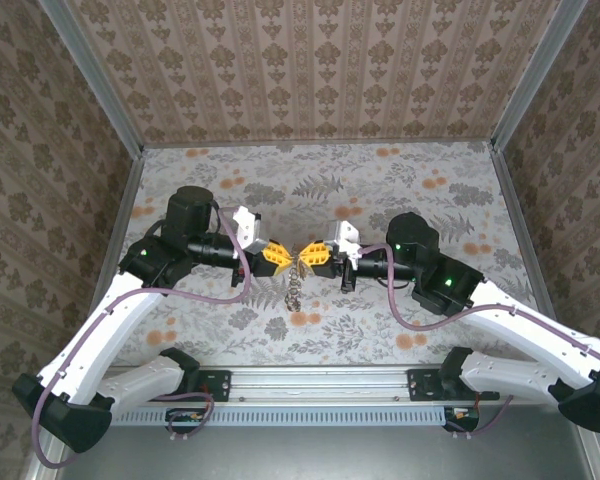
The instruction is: Put the keys on the keyring
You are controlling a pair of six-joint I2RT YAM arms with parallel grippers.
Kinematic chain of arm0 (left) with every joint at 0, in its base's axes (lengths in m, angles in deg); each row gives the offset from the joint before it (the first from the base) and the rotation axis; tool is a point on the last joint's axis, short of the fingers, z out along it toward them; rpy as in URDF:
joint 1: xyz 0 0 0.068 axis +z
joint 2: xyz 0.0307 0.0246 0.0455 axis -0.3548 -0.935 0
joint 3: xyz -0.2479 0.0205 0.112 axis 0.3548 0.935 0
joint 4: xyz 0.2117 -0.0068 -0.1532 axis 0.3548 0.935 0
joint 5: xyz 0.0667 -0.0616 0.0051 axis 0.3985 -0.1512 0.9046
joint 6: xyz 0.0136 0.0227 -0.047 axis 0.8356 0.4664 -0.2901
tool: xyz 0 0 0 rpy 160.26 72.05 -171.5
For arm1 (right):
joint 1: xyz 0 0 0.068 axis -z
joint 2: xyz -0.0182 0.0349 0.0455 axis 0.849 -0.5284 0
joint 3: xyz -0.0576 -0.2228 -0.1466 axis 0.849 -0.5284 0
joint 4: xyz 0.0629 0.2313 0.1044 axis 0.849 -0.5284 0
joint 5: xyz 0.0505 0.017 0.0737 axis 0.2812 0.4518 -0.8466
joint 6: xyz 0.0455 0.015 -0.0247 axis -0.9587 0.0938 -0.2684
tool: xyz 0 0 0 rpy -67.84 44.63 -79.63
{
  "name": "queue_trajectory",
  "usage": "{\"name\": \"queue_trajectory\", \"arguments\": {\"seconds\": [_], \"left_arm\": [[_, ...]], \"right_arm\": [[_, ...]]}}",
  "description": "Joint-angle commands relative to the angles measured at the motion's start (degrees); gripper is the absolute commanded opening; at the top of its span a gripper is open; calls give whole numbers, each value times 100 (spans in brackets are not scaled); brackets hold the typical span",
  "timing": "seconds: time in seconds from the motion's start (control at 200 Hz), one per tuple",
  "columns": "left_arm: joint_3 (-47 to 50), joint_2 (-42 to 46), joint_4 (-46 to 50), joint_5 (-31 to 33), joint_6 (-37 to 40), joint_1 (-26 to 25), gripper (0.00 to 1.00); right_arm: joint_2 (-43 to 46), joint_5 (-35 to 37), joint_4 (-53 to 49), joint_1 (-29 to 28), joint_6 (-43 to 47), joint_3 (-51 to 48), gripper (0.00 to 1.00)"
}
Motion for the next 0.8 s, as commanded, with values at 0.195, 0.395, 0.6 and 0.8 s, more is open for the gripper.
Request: {"name": "queue_trajectory", "arguments": {"seconds": [0.195,0.395,0.6,0.8], "left_arm": [[42,147,-133,-83,95,19,0],[39,155,-102,-66,112,19,0],[45,164,-102,-61,108,19,0],[53,179,-102,-61,113,18,0]], "right_arm": [[-20,-197,23,24,-85,57,0],[69,-132,-11,24,-71,90,0],[70,-157,-20,32,-89,111,0],[68,-167,-21,28,-105,118,0]]}}
